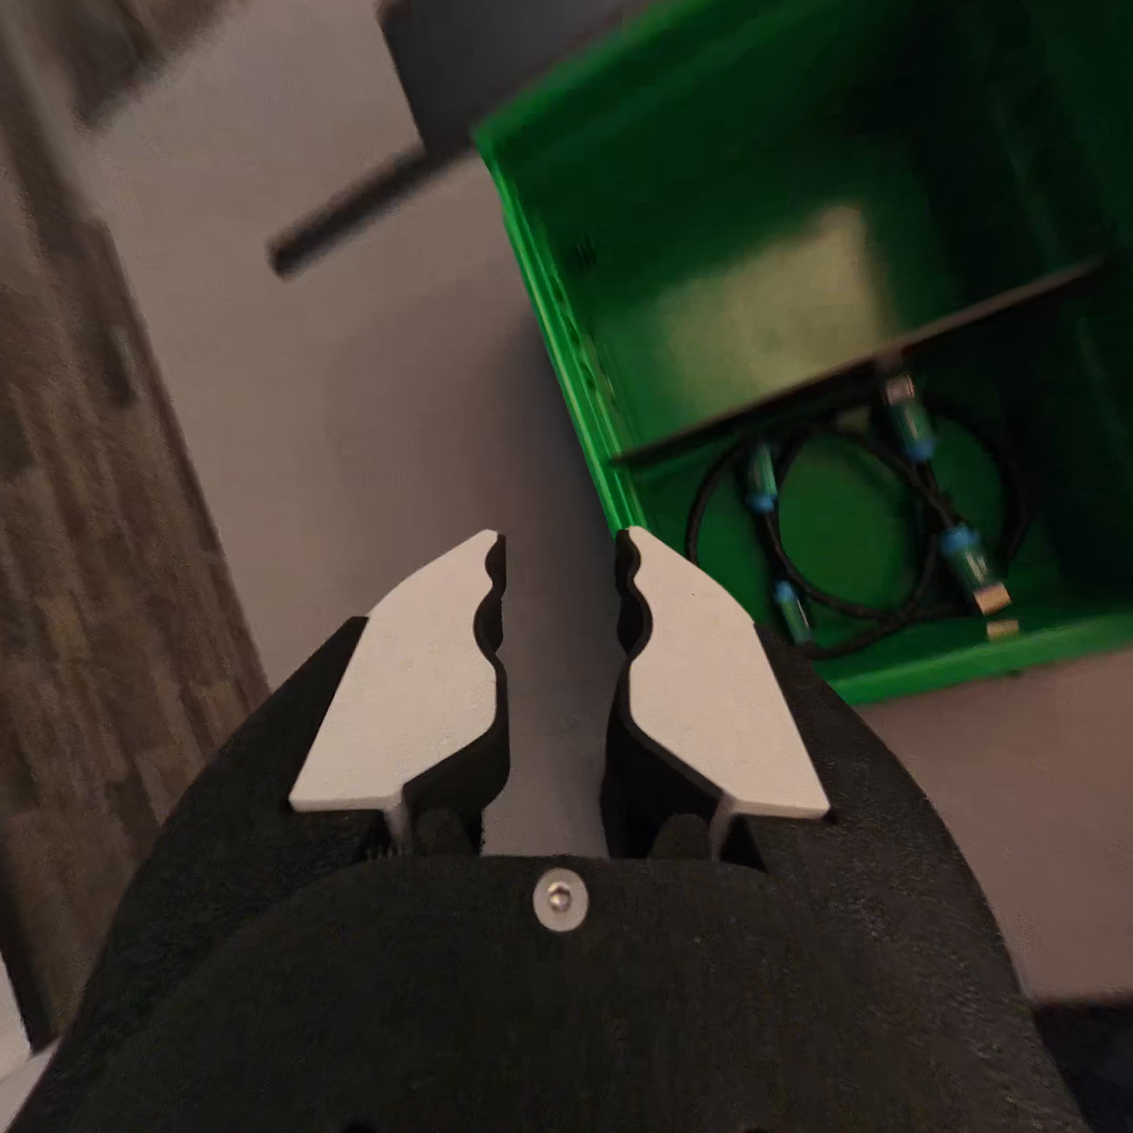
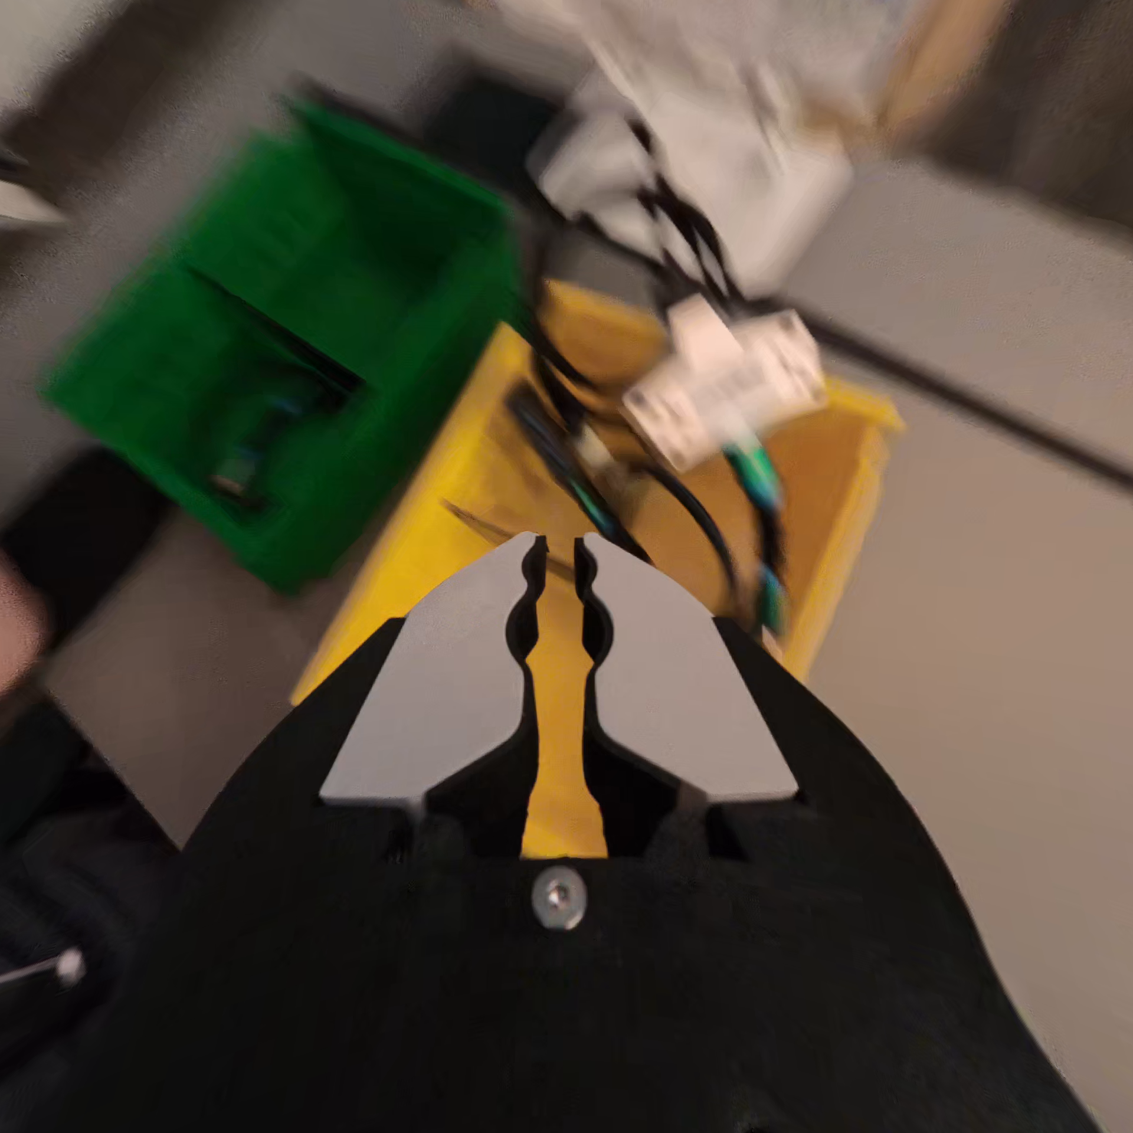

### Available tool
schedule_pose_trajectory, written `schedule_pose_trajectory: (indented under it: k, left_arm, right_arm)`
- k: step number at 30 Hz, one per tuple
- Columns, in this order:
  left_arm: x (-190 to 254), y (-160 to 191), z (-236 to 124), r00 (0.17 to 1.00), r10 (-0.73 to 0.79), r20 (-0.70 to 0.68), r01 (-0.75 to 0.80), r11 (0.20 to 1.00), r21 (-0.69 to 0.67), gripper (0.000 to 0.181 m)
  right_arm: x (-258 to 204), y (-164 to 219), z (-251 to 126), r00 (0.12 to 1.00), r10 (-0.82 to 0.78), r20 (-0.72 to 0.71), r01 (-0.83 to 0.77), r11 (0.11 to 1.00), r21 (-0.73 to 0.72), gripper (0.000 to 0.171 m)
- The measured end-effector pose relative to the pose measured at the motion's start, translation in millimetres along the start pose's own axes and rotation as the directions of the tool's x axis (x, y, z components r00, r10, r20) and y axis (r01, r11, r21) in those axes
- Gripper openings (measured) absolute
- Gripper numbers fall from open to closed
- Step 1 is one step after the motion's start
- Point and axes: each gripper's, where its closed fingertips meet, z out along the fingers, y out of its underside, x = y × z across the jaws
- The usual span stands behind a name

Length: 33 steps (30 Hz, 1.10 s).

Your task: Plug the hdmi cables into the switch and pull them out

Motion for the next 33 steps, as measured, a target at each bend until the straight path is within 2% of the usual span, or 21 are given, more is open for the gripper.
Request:
schedule_pose_trajectory:
  k: [2, 4, 7, 10, 14, 16, 20, 23, 25, 28, 31, 33]
  left_arm:
    - [-2, -26, -14, 1.000, -0.008, 0.027, 0.003, 0.989, 0.147, 0.032]
    - [-2, -48, -28, 0.998, -0.018, 0.063, 0.000, 0.962, 0.274, 0.034]
    - [0, -65, -49, 0.993, -0.021, 0.118, -0.027, 0.919, 0.394, 0.042]
    - [3, -79, -69, 0.986, -0.035, 0.163, -0.053, 0.861, 0.506, 0.044]
    - [4, -94, -90, 0.981, -0.077, 0.181, -0.053, 0.782, 0.621, 0.049]
    - [3, -99, -99, 0.977, -0.101, 0.187, -0.052, 0.740, 0.671, 0.052]
    - [6, -107, -106, 0.971, -0.102, 0.216, -0.087, 0.691, 0.718, 0.050]
    - [12, -108, -104, 0.973, -0.084, 0.213, -0.096, 0.697, 0.711, 0.050]
    - [15, -108, -102, 0.976, -0.069, 0.209, -0.100, 0.704, 0.703, 0.050]
    - [19, -108, -100, 0.979, -0.057, 0.194, -0.097, 0.711, 0.696, 0.050]
    - [22, -110, -99, 0.980, -0.049, 0.194, -0.102, 0.713, 0.694, 0.050]
    - [26, -110, -97, 0.980, -0.037, 0.194, -0.110, 0.717, 0.688, 0.050]
  right_arm:
    - [-61, -36, 10, 0.979, -0.099, 0.177, 0.057, 0.972, 0.228, 0.010]
    - [-101, -61, 33, 0.951, -0.116, 0.287, 0.017, 0.944, 0.328, 0.020]
    - [-118, -73, 99, 0.962, -0.016, 0.274, -0.044, 0.976, 0.213, 0.022]
    - [-111, -57, 160, 0.993, 0.018, 0.121, -0.016, 1.000, -0.013, 0.023]
    - [-95, -43, 199, 0.998, 0.015, -0.065, -0.027, 0.981, -0.193, 0.023]
    - [-85, -38, 209, 0.990, 0.025, -0.138, -0.060, 0.964, -0.258, 0.018]
    - [-93, -34, 222, 0.985, 0.115, -0.126, -0.151, 0.931, -0.333, 0.015]
    - [-92, -31, 225, 0.980, 0.125, -0.158, -0.177, 0.909, -0.378, 0.009]
    - [-92, -32, 219, 0.976, 0.122, -0.180, -0.187, 0.894, -0.406, 0.015]
    - [-79, -36, 207, 0.968, 0.028, -0.251, -0.134, 0.900, -0.416, 0.014]
    - [-72, -36, 207, 0.959, 0.063, -0.276, -0.176, 0.896, -0.407, 0.006]
    - [-72, -35, 207, 0.958, 0.075, -0.278, -0.192, 0.887, -0.420, 0.006]
